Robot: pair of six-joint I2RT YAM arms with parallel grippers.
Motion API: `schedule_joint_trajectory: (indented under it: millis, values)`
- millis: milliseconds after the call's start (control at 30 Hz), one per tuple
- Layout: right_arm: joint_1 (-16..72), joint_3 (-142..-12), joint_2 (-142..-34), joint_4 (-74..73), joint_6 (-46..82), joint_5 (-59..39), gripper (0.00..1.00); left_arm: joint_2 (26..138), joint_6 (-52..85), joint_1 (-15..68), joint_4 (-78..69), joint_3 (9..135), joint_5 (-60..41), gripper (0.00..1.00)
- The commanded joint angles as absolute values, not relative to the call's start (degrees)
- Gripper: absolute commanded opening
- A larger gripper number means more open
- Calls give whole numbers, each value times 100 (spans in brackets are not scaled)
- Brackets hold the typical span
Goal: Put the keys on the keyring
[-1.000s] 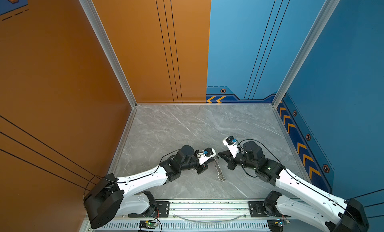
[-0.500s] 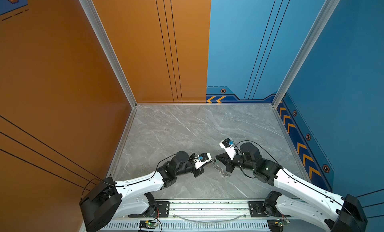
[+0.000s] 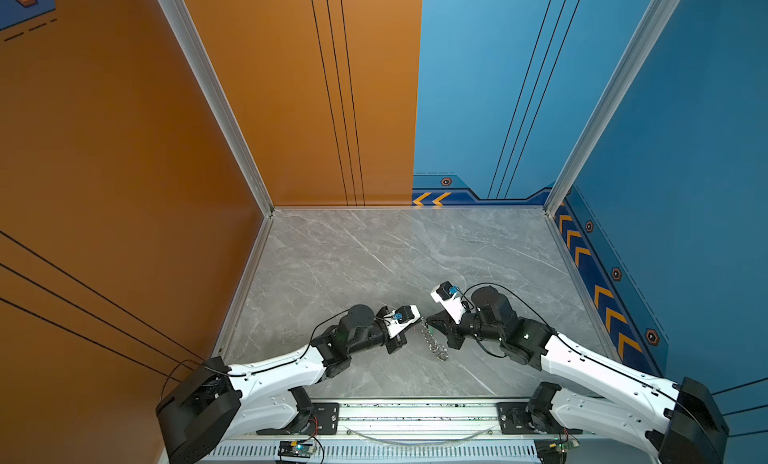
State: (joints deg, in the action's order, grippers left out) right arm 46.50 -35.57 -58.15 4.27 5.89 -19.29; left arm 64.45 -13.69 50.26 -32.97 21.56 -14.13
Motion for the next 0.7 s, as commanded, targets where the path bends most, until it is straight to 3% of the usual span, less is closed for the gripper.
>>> schedule_joint_trajectory:
  millis: [0,667]
  values:
    - [4688,-3735,-5771,424,500,-1815,0,6372,-1298,4996,-3577,2131,-1520,0]
    - [4600,-3717,-5814,458,595,-1491,0,6354,-1099,4984,-3747,2138,-1879,0]
